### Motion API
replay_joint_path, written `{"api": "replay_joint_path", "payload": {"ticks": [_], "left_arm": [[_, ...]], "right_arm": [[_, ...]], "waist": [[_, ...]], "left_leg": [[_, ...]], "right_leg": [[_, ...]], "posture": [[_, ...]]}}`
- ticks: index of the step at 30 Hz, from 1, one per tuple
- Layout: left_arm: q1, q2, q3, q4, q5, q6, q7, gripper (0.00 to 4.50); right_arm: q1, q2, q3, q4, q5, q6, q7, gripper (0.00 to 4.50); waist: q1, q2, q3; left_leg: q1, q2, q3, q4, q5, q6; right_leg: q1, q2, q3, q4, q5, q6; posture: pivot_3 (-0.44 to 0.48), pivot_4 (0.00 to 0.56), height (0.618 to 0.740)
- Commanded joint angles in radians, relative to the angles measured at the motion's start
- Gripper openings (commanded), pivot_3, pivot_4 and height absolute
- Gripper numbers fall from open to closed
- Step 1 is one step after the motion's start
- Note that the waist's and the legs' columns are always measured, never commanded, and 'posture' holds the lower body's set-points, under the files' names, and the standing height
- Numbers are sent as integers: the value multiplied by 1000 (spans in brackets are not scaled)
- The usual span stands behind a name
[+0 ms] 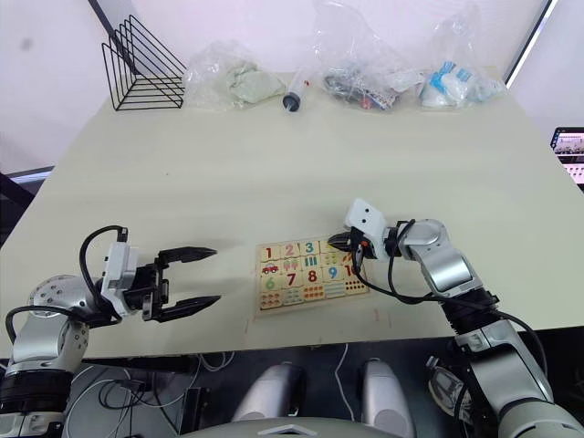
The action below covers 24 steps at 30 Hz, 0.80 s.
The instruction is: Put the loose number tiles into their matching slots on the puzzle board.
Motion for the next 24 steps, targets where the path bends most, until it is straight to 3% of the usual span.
{"api": "replay_joint_path", "payload": {"ticks": [1, 20, 23, 24], "left_arm": [[11, -1, 5, -10, 6, -10, 23, 4500], [147, -26, 81, -75, -22, 46, 210, 4500], [169, -31, 99, -70, -19, 38, 229, 4500], [177, -30, 106, -71, -21, 38, 232, 4500]], "right_arm": [[21, 1, -38, -25, 26, -31, -11, 64], [383, -165, -371, -293, 176, -43, -113, 64], [467, -187, -457, -314, 205, -68, -126, 839], [499, -192, -495, -322, 225, -75, -127, 1358]], "waist": [[0, 0, 0], [5, 0, 0], [6, 0, 0], [5, 0, 0]], "left_leg": [[0, 0, 0, 0, 0, 0], [0, 1, 0, 0, 0, 0], [0, 1, 0, 0, 0, 0], [0, 1, 1, 0, 0, 0]], "right_leg": [[0, 0, 0, 0, 0, 0], [1, -1, 1, -1, 0, 0], [1, -1, 1, -1, 0, 0], [1, -1, 1, -2, 0, 0]], "posture": [[0, 150, 740], [0, 150, 740], [0, 150, 740], [0, 150, 740]]}}
